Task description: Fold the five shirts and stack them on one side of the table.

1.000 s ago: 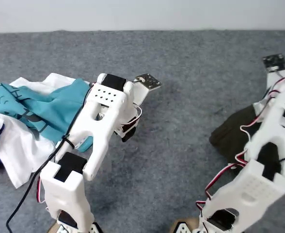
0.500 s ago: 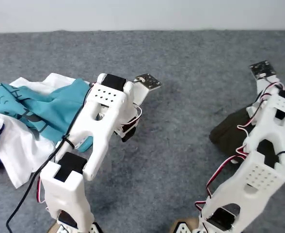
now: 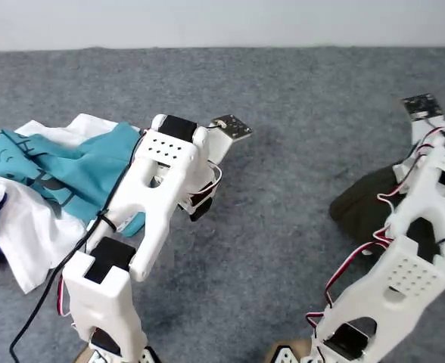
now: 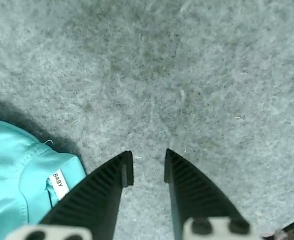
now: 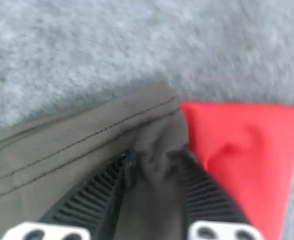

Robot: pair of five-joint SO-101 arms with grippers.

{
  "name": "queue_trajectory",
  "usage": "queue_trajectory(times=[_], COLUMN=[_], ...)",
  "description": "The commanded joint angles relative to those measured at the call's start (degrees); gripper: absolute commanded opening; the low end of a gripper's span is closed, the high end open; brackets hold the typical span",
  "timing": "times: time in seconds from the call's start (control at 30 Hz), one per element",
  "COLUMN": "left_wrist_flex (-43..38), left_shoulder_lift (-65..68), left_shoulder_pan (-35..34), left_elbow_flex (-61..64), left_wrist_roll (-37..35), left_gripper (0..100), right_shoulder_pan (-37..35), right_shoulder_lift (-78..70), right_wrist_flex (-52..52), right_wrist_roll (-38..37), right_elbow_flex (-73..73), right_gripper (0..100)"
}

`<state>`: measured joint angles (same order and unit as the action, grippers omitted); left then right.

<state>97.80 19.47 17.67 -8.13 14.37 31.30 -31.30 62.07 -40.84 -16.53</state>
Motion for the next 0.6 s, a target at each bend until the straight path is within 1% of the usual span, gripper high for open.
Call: queue_trajectory(times=[0.0, 0.13, 0.23, 0.33, 0.4, 0.57], left_wrist_flex=[0.4, 0.2, 0.1, 0.1, -0.4, -1.8], left_shoulder_lift=[-3.3, -3.3, -3.2, -3.2, -3.2, -3.2], left_shoulder_pan=[-0.6, -0.6, -2.6, -6.7, -9.6, -19.3], left_elbow_flex=[-0.1, -0.1, -0.1, -0.1, -0.4, -0.4], left_wrist_roll=[0.4, 0.4, 0.4, -0.1, -2.8, -7.4], left_gripper=[11, 11, 11, 11, 11, 11], right_shoulder_pan=[2.8, 2.8, 2.8, 2.9, 2.7, -2.2], right_shoulder_lift=[7.2, 14.7, 21.1, 27.0, 30.1, 33.3], right_wrist_flex=[5.1, 11.2, 13.8, 16.9, 20.2, 34.9], right_wrist_roll=[1.3, 1.6, 3.1, 6.9, 8.0, 7.9], right_elbow_flex=[-2.3, -2.3, -2.3, -2.3, -2.1, -1.9], right_gripper=[23.6, 23.6, 23.6, 23.6, 23.6, 23.5])
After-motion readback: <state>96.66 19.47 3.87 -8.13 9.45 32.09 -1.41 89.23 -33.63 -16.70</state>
